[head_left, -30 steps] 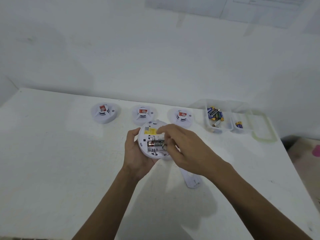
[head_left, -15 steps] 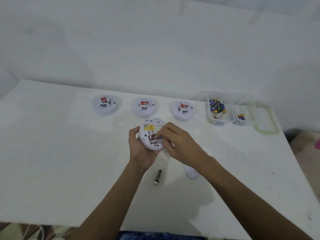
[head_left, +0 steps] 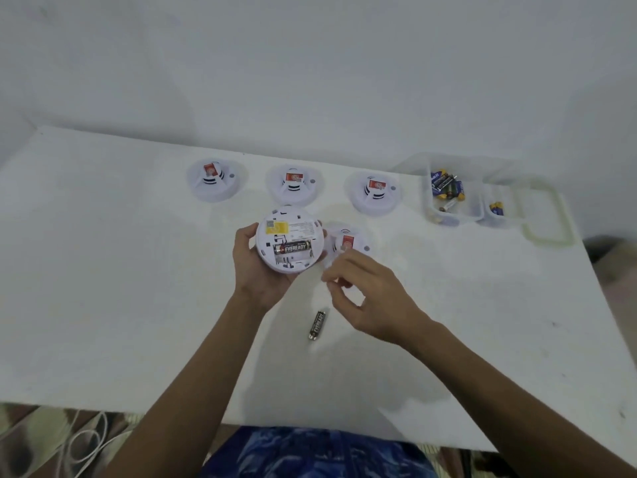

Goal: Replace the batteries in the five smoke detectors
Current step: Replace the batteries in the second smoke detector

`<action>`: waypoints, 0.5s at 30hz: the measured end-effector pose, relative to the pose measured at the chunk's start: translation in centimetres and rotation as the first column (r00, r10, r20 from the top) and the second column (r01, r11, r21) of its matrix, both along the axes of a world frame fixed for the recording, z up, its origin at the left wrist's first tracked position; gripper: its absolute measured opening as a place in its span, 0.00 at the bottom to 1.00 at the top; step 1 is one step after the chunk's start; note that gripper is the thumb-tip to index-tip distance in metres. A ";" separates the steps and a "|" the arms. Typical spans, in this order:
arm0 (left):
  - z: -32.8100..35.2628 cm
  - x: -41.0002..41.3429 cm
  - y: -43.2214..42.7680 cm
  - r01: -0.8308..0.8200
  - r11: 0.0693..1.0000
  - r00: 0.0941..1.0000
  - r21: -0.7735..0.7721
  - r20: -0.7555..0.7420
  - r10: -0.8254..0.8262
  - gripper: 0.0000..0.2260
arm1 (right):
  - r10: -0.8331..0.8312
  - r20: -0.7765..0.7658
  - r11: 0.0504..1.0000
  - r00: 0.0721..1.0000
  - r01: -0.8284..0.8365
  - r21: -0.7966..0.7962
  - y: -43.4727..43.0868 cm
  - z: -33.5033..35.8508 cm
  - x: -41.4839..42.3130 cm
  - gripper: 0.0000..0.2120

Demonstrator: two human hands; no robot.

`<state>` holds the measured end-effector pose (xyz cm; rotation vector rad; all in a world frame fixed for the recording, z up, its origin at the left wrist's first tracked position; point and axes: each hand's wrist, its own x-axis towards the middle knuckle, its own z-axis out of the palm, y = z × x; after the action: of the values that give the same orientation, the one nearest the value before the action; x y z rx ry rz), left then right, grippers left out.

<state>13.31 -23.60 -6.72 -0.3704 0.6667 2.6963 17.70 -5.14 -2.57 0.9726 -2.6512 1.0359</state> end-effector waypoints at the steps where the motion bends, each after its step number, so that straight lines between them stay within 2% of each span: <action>1: 0.1 0.0 -0.2 -0.005 1.000 1.000 0.016 -0.009 0.005 0.24 | 0.016 0.016 0.999 1.000 -0.017 0.037 0.0 -0.6 0.4 0.03; 5: 0.4 0.2 -0.7 0.002 1.000 0.999 0.027 -0.043 -0.001 0.25 | 0.105 0.118 0.973 0.987 -0.127 0.193 0.2 -3.7 1.3 0.07; 10: 0.5 0.6 -0.9 0.015 0.999 0.998 0.043 -0.055 -0.012 0.25 | 0.231 0.151 0.853 0.961 -0.275 0.444 0.1 -6.4 1.4 0.12; 15: 0.5 0.9 -1.1 0.024 0.999 0.998 0.048 -0.066 -0.020 0.26 | 0.230 0.112 0.843 0.967 -0.255 0.473 0.0 -6.9 1.4 0.10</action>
<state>14.21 -24.68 -6.18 -0.2614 0.6179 2.7086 19.11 -5.16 -9.52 1.4217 -2.9550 0.4199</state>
